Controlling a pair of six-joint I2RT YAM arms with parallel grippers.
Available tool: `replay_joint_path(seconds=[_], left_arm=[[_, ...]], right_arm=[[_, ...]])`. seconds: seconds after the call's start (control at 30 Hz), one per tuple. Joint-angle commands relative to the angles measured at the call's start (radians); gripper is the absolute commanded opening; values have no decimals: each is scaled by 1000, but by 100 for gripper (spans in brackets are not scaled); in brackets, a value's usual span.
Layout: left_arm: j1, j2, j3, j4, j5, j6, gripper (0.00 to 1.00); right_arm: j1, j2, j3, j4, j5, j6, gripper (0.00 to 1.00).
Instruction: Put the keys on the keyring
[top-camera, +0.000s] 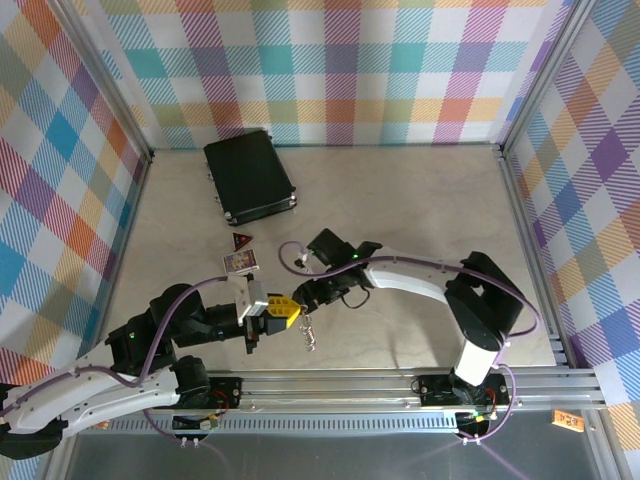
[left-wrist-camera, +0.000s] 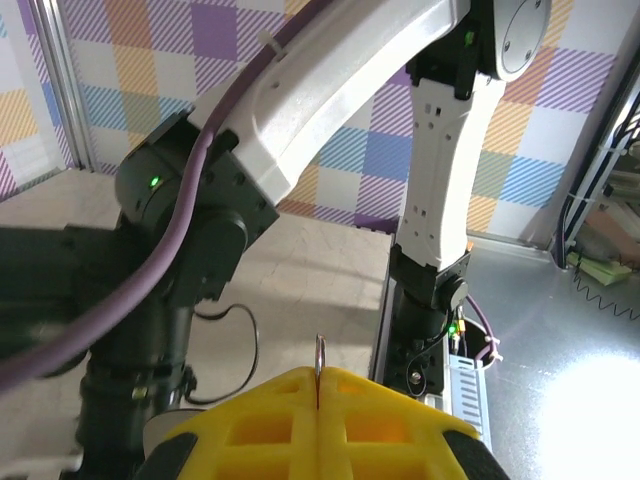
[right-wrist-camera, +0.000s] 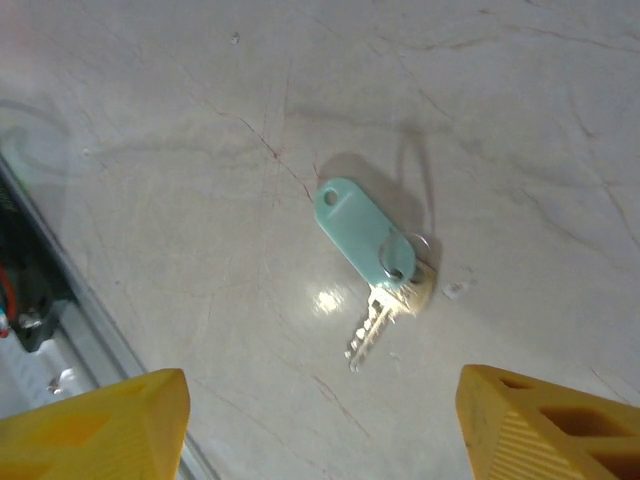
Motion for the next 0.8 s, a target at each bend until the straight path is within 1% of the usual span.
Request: replay_joint_path(seconds=[0.0,0.3,0.37,0.4,0.77], left_arm=[[-6,-44,-3,-17,-23,-29,0],[-7,-105,-15,-21,-40,-55,0],[-6,-109,-17,-20,-38,-58,0],[-7,-108,-17,-52,-37,-59,0],[-6,-108,-15,-49,-40,-54,0]], right_arm=[[34,37,76,-67,102,-4,67],[87,163,202,-151,230,-12,57],[90,182,219,-164,246,-12,55],[91,191,227,-168,252,-14,54],[107,260,289,-223,312,-35,44]])
